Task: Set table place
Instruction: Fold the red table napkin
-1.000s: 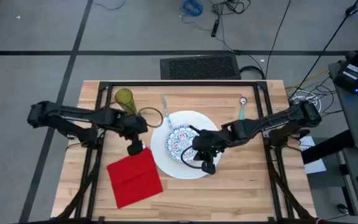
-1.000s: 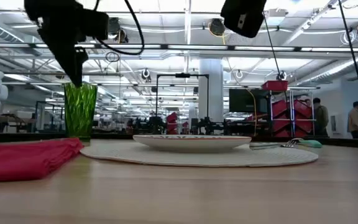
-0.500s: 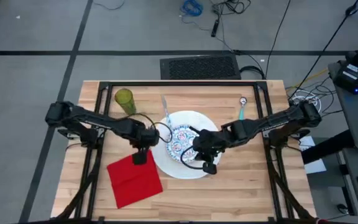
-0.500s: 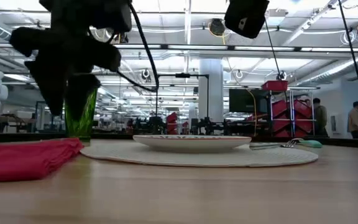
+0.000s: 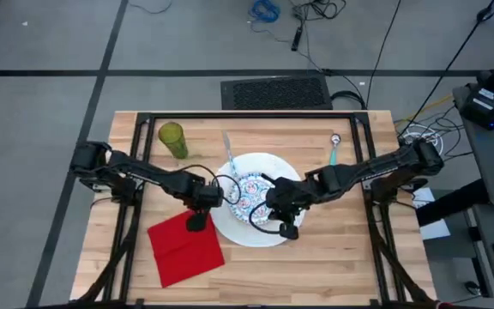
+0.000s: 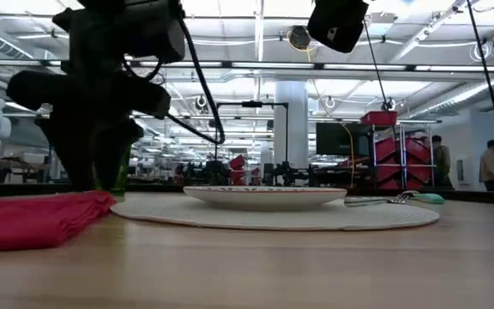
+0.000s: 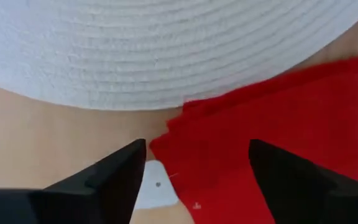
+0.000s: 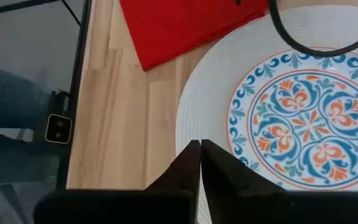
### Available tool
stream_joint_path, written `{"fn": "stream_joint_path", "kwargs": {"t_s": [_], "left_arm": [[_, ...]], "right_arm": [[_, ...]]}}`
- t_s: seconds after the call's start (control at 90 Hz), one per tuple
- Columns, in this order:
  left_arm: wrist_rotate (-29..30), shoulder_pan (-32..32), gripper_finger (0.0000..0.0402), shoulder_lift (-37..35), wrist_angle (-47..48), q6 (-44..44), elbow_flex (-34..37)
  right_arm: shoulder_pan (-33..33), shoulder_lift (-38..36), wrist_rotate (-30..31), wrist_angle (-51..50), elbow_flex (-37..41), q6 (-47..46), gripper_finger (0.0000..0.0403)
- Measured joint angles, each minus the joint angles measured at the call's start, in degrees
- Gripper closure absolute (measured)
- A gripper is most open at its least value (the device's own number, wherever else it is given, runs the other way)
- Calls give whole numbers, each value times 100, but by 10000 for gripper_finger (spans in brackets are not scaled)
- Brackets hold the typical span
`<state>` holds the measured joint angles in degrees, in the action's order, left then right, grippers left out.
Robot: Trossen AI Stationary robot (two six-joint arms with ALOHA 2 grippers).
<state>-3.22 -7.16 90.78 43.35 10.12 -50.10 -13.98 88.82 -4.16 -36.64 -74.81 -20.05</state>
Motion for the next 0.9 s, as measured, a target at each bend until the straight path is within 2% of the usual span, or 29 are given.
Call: {"fn": "stream_joint_path", "kwargs": {"t_s": [0.311, 0.5, 0.9], "left_arm": [[-85, -15, 137, 0, -448, 150, 89], [122, -52, 137, 0, -380, 154, 89], [188, -155, 137, 127, -369, 304, 93]], "right_arm": [[0, 0, -2, 11, 0, 107, 403], [0, 0, -4, 44, -2, 107, 403], [0, 0, -7, 90, -2, 87, 403]]}}
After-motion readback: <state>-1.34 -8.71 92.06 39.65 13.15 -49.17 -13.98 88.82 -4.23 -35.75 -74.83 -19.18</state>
